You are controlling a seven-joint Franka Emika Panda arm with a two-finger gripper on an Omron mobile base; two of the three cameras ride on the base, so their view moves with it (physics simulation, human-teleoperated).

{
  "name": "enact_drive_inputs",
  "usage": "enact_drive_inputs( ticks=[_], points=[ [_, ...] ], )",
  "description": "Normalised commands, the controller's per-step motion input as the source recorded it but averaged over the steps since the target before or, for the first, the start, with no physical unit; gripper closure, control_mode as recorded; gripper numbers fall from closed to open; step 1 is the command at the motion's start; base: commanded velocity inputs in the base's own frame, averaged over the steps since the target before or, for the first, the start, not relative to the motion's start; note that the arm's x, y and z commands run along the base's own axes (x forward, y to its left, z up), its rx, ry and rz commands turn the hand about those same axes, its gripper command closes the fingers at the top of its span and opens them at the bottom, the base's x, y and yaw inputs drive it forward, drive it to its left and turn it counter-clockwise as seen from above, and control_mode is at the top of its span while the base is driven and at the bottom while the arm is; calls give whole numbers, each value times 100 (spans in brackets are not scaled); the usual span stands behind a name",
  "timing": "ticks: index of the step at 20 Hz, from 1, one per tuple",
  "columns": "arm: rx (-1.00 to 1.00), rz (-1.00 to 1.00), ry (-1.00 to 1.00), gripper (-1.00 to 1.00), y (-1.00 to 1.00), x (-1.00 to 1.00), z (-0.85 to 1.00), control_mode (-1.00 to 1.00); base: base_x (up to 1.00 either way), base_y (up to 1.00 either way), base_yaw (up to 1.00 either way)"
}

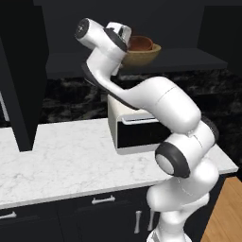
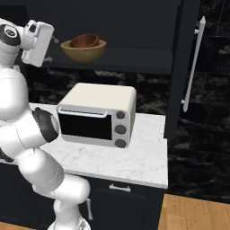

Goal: Pick up the bowls on the counter and stack them on top of one another in the open cabinet. Place the smaller bowl on top of the larger bowl.

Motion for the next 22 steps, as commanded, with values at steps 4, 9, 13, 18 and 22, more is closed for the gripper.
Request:
enact_drive_inputs(
  ticks=[4,9,13,18,22],
  points=[
    [0,-7,-26,-100,-31,-100,-100,-100,0,0,0],
    [0,-9,-11,-100,-50,-100,-100,-100,0,0,0],
    [0,-6,-9,-100,-83,-100,-100,-100,0,0,0],
    [3,-1,-16,-100,-100,-100,-100,-100,0,0,0],
    [26,0,-45,-100,-100,-79,-91,-100,0,0,0]
  ],
)
